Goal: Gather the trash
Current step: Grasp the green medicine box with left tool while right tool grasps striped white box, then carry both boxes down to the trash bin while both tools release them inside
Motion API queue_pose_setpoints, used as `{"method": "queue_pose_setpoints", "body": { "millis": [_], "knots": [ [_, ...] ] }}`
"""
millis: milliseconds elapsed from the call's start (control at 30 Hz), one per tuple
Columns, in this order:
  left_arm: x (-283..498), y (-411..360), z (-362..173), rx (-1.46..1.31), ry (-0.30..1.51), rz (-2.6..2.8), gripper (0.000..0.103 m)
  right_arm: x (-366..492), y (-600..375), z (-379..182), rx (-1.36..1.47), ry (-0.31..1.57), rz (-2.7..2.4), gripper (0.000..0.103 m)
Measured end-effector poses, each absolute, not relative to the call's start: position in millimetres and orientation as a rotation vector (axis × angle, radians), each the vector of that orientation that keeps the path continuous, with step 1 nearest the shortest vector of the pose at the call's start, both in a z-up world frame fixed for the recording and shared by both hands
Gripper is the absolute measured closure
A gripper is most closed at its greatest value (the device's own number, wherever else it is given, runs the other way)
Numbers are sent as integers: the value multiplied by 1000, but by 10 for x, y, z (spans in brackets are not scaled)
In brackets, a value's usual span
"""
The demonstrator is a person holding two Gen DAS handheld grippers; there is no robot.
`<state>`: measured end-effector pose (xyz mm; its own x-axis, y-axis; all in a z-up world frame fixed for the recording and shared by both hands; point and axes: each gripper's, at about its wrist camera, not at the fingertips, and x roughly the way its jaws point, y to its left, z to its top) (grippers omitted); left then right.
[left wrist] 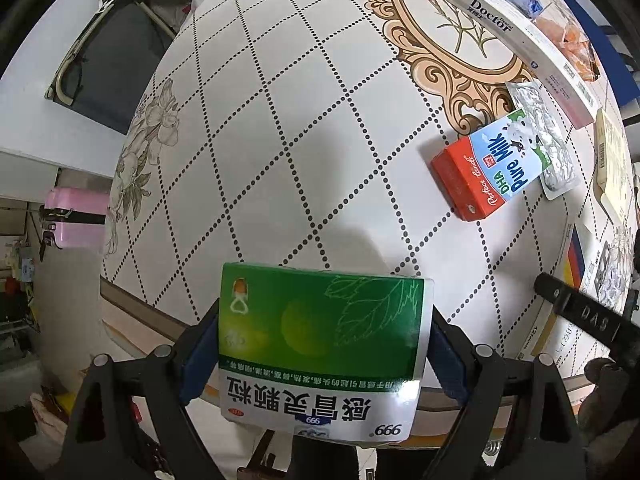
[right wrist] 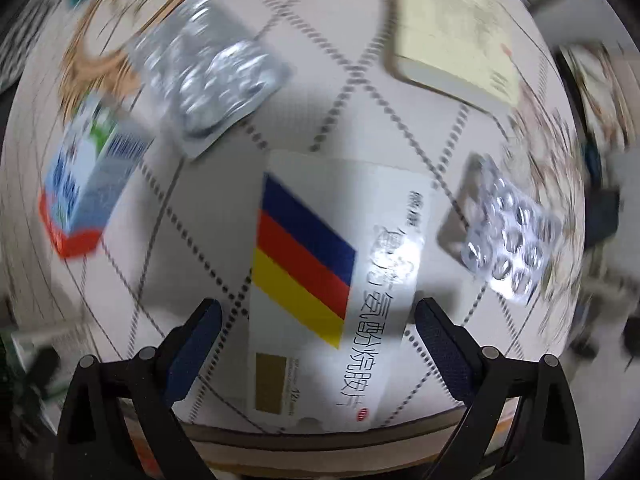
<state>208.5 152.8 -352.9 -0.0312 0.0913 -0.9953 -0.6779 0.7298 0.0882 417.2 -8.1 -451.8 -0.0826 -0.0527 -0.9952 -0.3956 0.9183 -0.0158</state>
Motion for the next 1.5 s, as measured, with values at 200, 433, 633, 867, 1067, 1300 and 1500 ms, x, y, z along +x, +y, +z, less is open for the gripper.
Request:
{"method": "queue_pose_setpoints", "body": {
  "millis": [200, 433, 633, 867, 1067, 1300, 1500],
  "knots": [
    [1997, 1554, -3527, -506, 1469, 663, 14, 4061, 94, -4372, -398, 1567, 343, 29],
    [1897, 1463, -3413, -490, 1445, 681, 15, 3625, 252, -4175, -453, 1495, 440, 30],
    [1715, 1312, -3066, -465, 1368, 682, 15, 3317, -5, -3646, -427, 1444, 529, 30],
    [1189, 1141, -2534, -434, 1241, 627, 15, 2415, -336, -2814, -387, 1314, 601, 30],
    [615, 866, -2357, -398, 1180, 507, 15, 1775, -754, -2790, -272, 1322, 590, 30],
    [-43, 688, -2878, -470, 1270, 423, 15, 1086, -1197, -3375, -162, 1446, 534, 30],
    [-313, 572, -4046, -571, 1406, 398, 15, 672, -1501, -4402, -143, 1600, 469, 29]
  ]
}}
